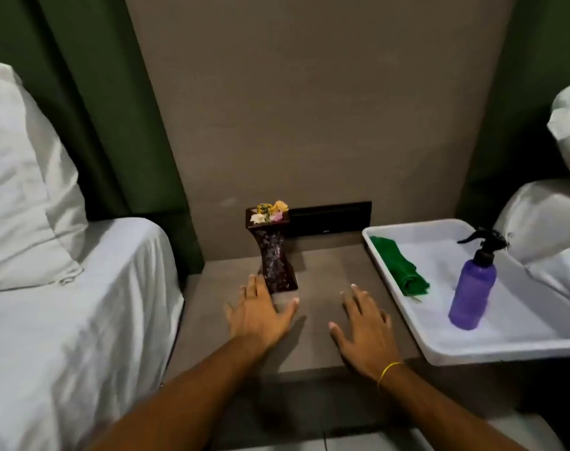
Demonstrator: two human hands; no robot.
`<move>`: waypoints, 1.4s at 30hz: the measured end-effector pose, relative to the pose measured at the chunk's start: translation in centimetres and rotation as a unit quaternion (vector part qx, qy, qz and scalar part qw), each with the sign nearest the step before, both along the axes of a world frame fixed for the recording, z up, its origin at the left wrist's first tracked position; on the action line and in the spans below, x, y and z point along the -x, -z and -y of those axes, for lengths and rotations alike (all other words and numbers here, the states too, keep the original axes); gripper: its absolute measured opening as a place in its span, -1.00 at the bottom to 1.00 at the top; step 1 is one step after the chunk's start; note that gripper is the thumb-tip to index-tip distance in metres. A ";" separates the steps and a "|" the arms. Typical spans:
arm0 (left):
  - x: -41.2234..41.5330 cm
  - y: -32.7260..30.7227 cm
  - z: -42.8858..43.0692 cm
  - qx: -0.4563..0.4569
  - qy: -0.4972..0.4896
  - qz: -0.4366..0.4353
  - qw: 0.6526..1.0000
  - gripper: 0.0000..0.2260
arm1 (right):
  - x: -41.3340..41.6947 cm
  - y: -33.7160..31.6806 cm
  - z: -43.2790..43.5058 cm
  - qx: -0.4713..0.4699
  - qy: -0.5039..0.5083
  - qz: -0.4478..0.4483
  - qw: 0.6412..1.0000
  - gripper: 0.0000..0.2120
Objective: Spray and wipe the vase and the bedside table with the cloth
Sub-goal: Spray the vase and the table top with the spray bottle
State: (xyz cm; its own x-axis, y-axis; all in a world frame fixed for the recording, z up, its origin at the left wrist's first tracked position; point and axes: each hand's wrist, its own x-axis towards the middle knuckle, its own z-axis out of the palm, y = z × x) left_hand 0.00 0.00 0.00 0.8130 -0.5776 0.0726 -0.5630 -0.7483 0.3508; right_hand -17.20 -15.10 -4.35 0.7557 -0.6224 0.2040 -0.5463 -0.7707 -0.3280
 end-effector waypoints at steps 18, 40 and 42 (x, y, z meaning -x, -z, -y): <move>2.2 6.8 0.6 -0.133 0.032 0.010 0.991 0.02 | 2.5 -2.1 0.7 -0.053 -0.125 0.097 0.986 -0.42; 1.9 6.8 1.0 -0.153 0.030 0.004 0.988 -0.03 | 10.0 -8.0 16.3 -0.274 -0.068 0.221 0.933 -0.31; 1.9 6.8 0.9 -0.156 0.029 0.008 0.987 -0.04 | 9.5 -7.9 16.5 -0.262 -0.045 0.229 0.936 -0.31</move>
State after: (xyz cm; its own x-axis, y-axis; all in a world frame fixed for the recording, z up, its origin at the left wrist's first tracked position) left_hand -1.93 -0.93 -6.81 0.7776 -0.6201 -0.1040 -0.6122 -0.7844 0.0997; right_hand -26.74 -31.61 3.52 0.7177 -0.6655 0.2049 -0.1959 -0.4755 -0.8576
